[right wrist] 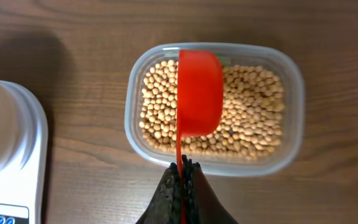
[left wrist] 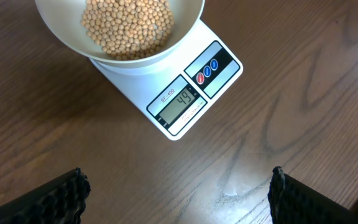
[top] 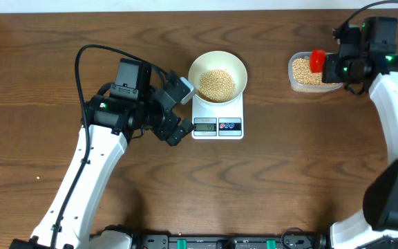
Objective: Scoop item into bowl and weigh 50g on scale
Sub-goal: 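Move the scoop with the right gripper back over the soybean tub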
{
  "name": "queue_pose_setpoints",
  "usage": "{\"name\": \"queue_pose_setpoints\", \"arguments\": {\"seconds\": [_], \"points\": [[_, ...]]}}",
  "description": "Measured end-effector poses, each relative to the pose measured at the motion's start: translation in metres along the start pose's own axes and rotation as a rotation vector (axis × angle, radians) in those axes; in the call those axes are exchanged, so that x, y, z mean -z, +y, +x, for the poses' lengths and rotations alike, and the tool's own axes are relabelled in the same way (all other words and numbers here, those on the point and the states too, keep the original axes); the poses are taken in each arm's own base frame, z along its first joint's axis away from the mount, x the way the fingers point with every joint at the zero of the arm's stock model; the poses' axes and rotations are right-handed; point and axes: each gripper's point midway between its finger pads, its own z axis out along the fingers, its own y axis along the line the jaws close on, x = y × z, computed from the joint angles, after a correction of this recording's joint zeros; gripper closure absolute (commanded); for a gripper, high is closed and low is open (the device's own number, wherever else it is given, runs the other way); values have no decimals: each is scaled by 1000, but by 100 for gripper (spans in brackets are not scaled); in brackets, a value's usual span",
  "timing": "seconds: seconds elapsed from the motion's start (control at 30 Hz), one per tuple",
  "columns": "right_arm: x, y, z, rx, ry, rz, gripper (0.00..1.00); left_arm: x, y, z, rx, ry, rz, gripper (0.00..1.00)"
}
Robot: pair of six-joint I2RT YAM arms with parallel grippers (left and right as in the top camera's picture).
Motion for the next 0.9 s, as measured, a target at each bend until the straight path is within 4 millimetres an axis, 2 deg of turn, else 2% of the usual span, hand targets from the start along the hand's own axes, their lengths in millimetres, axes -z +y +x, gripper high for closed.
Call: {"name": "queue_pose_setpoints", "arguments": {"seconds": [0.1,0.4,0.67,0.9], "points": [[-8,1,3,-13,15,-14,99,0,0,0,0,0,0,6],[-9,7,2,-21,13,-52,99,0,0,0,0,0,0,6],[-22,10,12,-34,57,-83,99,0,0,0,0,0,0,6],[-22,15,13,-37,60,-114,99,0,0,0,0,0,0,6]]}}
